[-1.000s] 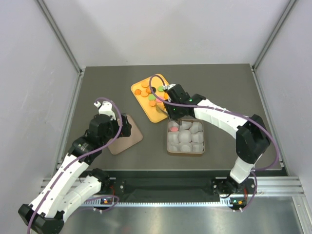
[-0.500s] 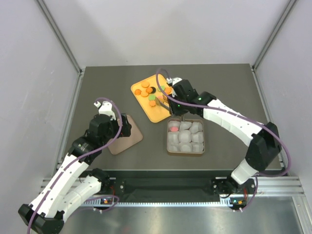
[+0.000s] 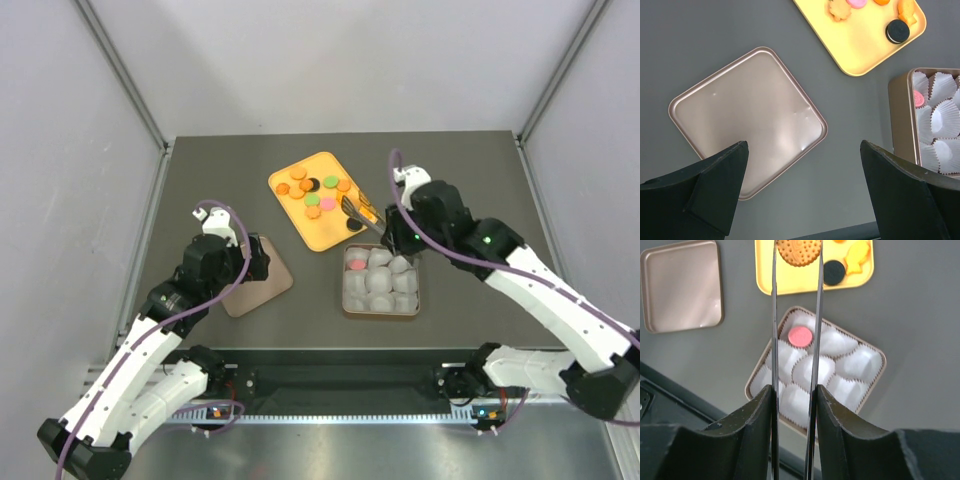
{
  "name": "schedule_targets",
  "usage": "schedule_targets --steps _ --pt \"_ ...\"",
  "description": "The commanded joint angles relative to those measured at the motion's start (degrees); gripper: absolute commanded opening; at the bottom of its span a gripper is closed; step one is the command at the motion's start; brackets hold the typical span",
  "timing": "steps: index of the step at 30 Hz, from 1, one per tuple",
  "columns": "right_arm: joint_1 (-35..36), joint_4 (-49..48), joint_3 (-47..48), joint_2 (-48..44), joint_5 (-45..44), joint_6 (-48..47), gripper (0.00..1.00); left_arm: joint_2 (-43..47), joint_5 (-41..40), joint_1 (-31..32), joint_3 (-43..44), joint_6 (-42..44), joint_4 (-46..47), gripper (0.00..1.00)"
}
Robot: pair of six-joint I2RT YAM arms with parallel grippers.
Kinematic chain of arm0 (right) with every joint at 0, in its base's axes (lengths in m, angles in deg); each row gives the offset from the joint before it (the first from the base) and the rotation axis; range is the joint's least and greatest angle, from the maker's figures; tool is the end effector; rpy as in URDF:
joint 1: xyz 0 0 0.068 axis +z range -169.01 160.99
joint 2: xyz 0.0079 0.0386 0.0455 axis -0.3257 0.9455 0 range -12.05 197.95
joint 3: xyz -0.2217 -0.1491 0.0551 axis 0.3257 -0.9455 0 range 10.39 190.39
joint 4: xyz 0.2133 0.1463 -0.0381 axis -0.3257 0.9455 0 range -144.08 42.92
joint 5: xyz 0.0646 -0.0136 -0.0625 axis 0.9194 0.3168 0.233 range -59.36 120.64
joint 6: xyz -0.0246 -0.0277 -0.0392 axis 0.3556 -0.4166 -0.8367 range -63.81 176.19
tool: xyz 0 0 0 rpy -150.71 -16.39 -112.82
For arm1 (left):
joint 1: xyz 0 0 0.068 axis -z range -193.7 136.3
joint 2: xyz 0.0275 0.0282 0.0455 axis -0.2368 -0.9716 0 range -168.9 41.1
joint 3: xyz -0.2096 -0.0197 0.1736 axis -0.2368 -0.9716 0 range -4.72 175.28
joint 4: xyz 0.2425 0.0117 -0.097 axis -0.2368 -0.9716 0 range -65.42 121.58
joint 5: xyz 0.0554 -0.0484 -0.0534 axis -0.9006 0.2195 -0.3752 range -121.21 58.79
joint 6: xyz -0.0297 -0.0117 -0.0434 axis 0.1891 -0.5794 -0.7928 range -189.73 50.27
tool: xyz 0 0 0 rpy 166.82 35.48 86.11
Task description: Pack the cookies
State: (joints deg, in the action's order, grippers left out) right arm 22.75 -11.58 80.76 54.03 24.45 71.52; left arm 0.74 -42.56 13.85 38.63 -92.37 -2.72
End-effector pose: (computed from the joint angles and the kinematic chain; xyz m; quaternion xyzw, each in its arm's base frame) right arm 0.1806 0.1562 0.3653 -0.1824 0.8799 0.1657 0.4063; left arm 0.1393 -0.0647 0.3007 -0.0112 0.8687 -0.1287 0.4781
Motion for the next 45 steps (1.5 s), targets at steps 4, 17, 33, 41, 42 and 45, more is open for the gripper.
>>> schedule_targets --steps 4,17,33,41,42,45 --pt "-0.54 6.71 -5.5 -11.13 -1.19 2.07 0.33 1.16 0.46 0.13 -0.38 -0.31 1.17 0.98" --pt "-0.54 6.1 -15.79 -16.34 1.01 4.88 0.33 1.07 0.81 0.13 -0.46 -0.22 1.35 0.98" --pt "-0.54 3.73 -19.3 -14.76 -0.48 4.53 0.34 0.9 0.54 0.13 -0.46 -0.22 1.34 0.98" --pt "-0.62 2.06 -20.09 -13.7 -1.36 4.88 0.35 0.98 0.54 0.13 -0.46 -0.22 1.26 0.98" --pt "-0.54 1.97 -20.18 -13.44 -1.36 4.88 0.35 0.98 0.54 0.13 -0.46 -0.22 1.26 0.98" --pt "-0.62 1.88 -20.36 -13.26 -1.54 4.79 0.35 0.98 0.46 0.13 -0.46 -0.31 1.17 0.98"
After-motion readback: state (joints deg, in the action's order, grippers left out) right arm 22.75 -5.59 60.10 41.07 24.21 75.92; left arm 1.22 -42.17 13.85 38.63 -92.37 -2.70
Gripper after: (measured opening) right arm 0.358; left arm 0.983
